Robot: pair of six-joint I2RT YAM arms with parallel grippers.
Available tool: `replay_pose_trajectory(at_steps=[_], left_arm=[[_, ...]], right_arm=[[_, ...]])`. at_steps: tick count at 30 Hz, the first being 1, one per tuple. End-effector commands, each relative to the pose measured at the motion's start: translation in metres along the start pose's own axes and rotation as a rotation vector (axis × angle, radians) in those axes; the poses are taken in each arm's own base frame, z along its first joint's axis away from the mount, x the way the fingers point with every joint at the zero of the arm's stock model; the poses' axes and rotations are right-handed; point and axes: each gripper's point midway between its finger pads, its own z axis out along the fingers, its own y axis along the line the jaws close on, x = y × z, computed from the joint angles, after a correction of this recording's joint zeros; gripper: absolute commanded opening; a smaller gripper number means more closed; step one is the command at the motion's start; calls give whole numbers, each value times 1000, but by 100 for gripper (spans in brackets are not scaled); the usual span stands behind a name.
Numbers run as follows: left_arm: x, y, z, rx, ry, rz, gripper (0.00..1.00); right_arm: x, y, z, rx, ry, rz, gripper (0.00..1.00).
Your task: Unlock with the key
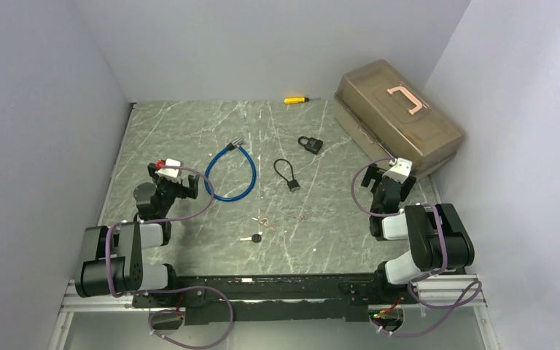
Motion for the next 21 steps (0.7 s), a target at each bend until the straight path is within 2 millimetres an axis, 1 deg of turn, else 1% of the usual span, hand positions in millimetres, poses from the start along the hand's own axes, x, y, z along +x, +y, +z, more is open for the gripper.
replay_pose_trajectory(at_steps=[1, 7, 9, 11, 13, 14, 15, 16, 17, 18, 20, 21], left_arm=[[-11, 2, 2, -8, -43, 21, 99], [-11, 3, 3, -8, -41, 20, 99], [-12, 2, 2, -8, -45, 19, 99], [-13, 6, 2, -22, -40, 6, 99], [-13, 11, 3, -42, -9, -13, 99], [-14, 12, 4, -34, 5, -30, 99], [-16, 11, 8, -4, 46, -36, 99], [-24, 13, 16, 38, 113, -10, 99], [-18, 8, 17, 82, 216, -8, 99], [-18, 10, 19, 93, 293, -9, 99], [-19, 14, 15, 93, 400, -22, 99], [-19, 16, 8, 94, 446, -26, 99]], right_arm=[[-21, 6, 4, -17, -68, 27, 100], [-21, 6, 3, -15, -67, 26, 100], [-27, 4, 2, -8, -89, 17, 100], [-34, 14, -1, -40, -91, -10, 100], [-43, 9, -3, 42, -60, -16, 100], [-47, 11, -3, 49, -47, -17, 100], [-47, 11, -5, 61, -23, -6, 100], [-49, 10, -7, 75, -4, 18, 100], [-52, 8, -12, 85, 8, 38, 100], [-56, 9, -17, 80, -4, 62, 100], [-65, 18, -29, 21, -48, 70, 100], [-68, 24, -37, -7, -71, 58, 100]])
